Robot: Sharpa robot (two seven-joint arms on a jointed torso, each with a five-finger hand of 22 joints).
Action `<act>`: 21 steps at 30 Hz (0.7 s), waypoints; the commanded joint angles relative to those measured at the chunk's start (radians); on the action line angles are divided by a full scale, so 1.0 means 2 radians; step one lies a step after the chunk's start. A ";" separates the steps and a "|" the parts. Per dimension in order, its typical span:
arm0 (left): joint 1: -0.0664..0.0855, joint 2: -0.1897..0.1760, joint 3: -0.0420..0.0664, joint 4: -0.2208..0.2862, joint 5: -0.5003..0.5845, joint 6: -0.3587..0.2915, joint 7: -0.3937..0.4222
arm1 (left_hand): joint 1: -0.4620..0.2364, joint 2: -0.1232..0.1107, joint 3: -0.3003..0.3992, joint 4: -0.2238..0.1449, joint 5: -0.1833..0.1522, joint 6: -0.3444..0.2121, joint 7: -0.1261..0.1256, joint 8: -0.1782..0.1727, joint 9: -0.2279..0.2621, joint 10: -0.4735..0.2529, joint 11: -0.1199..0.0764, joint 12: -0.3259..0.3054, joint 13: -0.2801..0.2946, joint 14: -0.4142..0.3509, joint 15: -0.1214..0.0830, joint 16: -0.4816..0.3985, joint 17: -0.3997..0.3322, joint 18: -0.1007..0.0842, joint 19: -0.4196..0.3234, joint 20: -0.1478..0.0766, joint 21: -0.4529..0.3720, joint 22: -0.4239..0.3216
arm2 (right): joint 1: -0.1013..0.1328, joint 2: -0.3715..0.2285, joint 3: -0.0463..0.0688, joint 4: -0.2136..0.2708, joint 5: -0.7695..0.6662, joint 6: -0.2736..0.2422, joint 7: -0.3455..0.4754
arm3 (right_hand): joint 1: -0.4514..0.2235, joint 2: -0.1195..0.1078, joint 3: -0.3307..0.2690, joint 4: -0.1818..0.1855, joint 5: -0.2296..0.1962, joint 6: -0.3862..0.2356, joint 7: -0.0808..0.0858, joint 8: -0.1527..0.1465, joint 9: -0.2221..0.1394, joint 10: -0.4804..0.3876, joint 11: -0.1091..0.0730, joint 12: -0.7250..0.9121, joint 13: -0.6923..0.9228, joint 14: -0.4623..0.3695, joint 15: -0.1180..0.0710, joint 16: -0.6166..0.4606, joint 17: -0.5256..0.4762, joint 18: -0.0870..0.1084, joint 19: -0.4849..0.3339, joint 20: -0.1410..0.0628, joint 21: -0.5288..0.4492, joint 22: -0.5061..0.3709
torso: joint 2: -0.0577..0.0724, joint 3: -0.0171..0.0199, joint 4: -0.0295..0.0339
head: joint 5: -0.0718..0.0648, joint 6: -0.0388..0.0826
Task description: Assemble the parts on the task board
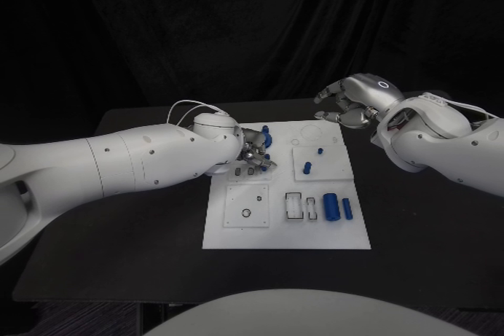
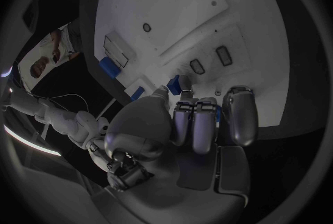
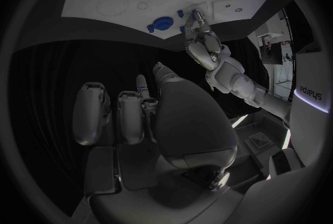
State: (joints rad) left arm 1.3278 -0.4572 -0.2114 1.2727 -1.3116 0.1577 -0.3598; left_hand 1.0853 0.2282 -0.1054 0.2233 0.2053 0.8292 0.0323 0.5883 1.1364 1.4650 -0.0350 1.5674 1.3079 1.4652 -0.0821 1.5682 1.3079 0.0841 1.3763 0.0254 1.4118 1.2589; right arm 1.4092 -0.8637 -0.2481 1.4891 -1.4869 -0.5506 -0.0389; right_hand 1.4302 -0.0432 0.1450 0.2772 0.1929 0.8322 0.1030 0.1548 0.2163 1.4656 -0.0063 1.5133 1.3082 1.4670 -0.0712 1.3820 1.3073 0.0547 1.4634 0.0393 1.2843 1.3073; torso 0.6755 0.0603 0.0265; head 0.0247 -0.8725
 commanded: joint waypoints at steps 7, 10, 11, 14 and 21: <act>-0.003 0.002 0.000 -0.004 0.001 0.006 0.012 | 0.009 -0.005 0.022 -0.011 0.031 0.007 -0.002 -0.019 0.007 0.053 -0.002 0.002 0.131 0.053 -0.003 0.001 0.131 -0.004 -0.002 0.000 -0.004 0.001 | -0.001 0.000 0.000 0.001 -0.001 0.018 -0.018 | 0.002 0.004 0.000 -0.003 0.005 0.005 0.001 0.001 -0.001 0.016 0.005 -0.004 0.083 0.026 0.004 -0.004 0.023 0.003 0.006 0.003 -0.005 0.092 | 0.001 -0.0004 -0.0002 | 0.002 0.000; -0.003 0.002 0.000 -0.004 0.001 0.006 0.013 | 0.015 -0.009 0.039 -0.021 0.045 0.008 -0.002 -0.028 0.011 0.053 -0.003 0.002 0.131 0.053 -0.003 0.001 0.131 -0.004 -0.003 0.000 -0.005 0.001 | -0.001 0.000 0.000 0.001 -0.001 0.021 -0.020 | 0.002 0.004 0.000 -0.002 0.007 0.005 0.001 0.001 -0.002 0.016 0.005 -0.004 0.083 0.026 0.004 -0.005 0.023 0.003 0.006 0.003 -0.006 0.092 | 0.000 -0.0005 0.0004 | 0.002 0.000; -0.003 0.002 0.000 -0.003 0.001 0.006 0.013 | 0.016 -0.011 0.043 -0.023 0.048 0.009 -0.002 -0.030 0.012 0.053 -0.003 0.002 0.131 0.053 -0.003 0.001 0.131 -0.004 -0.003 0.000 -0.005 0.001 | -0.001 0.000 0.000 0.001 -0.001 0.021 -0.020 | 0.001 0.005 0.001 -0.002 0.008 0.006 0.001 0.001 -0.002 0.016 0.005 -0.004 0.083 0.026 0.004 -0.006 0.022 0.003 0.005 0.003 -0.006 0.092 | 0.000 -0.0005 0.0004 | 0.002 0.000; -0.004 0.002 0.000 -0.003 0.001 0.006 0.014 | 0.016 -0.019 0.066 -0.031 0.067 0.011 -0.003 -0.039 0.017 0.053 -0.003 0.002 0.131 0.053 -0.004 0.001 0.131 -0.004 -0.002 -0.001 -0.006 0.003 | -0.001 0.001 0.000 0.001 -0.001 0.023 -0.021 | 0.001 0.005 0.001 -0.002 0.009 0.007 0.001 0.001 -0.002 0.016 0.005 -0.004 0.082 0.026 0.004 -0.006 0.022 0.003 0.005 0.003 -0.007 0.091 | 0.000 -0.0006 0.0006 | 0.002 0.000; -0.004 -0.003 0.000 0.003 0.001 -0.001 0.017 | 0.002 -0.039 0.119 -0.042 0.084 0.017 -0.002 -0.057 0.029 0.053 -0.003 0.002 0.131 0.053 -0.004 0.001 0.131 -0.004 -0.003 -0.001 -0.009 0.004 | -0.001 0.000 0.000 0.001 -0.001 0.027 -0.024 | 0.001 0.007 0.002 -0.001 0.017 0.009 0.002 0.000 -0.003 0.015 0.006 -0.005 0.082 0.026 0.005 -0.007 0.021 0.003 0.005 0.004 -0.009 0.091 | 0.000 -0.0003 0.0012 | 0.002 0.000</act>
State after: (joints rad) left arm 1.3230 -0.4609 -0.2108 1.2741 -1.3119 0.1598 -0.3458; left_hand 1.0883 0.1605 0.1145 0.1450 0.3631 0.8545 0.0285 0.4797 1.1905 1.4650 -0.0350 1.5673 1.3075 1.4652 -0.0821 1.5682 1.3077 0.0841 1.3763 0.0254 1.3998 1.2668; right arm 1.4088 -0.8626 -0.2481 1.4893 -1.4868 -0.5111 -0.0640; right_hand 1.4343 -0.0391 0.1450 0.2771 0.2244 0.8430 0.1068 0.1548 0.2109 1.4648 0.0003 1.5097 1.3080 1.4635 -0.0678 1.3743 1.3073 0.0547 1.4635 0.0393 1.2700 1.3080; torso 0.6758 0.0594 0.0277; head 0.0283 -0.8725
